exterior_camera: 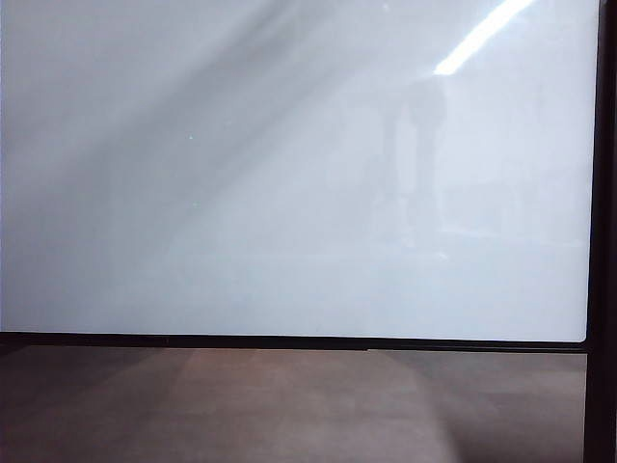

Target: Reach to the right to find the marker pen, pick it up, and write the number 17 on the whiteboard.

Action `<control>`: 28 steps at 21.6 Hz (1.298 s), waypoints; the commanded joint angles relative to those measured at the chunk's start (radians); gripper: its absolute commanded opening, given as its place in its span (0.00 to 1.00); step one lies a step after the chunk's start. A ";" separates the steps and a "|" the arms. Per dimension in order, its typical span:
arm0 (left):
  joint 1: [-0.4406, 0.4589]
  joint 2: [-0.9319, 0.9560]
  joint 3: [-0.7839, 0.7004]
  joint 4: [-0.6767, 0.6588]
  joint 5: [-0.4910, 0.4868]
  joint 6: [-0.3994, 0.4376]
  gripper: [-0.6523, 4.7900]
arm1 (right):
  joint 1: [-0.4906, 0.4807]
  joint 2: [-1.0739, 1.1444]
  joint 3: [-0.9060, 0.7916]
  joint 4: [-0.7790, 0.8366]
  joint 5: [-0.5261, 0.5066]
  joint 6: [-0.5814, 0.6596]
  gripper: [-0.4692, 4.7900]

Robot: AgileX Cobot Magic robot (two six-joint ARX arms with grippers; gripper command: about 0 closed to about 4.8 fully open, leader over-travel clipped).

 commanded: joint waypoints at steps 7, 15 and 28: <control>0.001 0.003 0.003 -0.005 -0.002 0.002 0.11 | -0.005 0.012 0.014 0.084 0.047 -0.052 0.08; 0.001 0.003 0.003 -0.004 -0.002 0.002 0.11 | -0.048 0.013 0.023 0.126 0.046 -0.051 0.08; 0.001 0.004 0.003 -0.003 -0.002 0.002 0.11 | -0.085 0.013 0.066 0.119 0.047 -0.058 0.08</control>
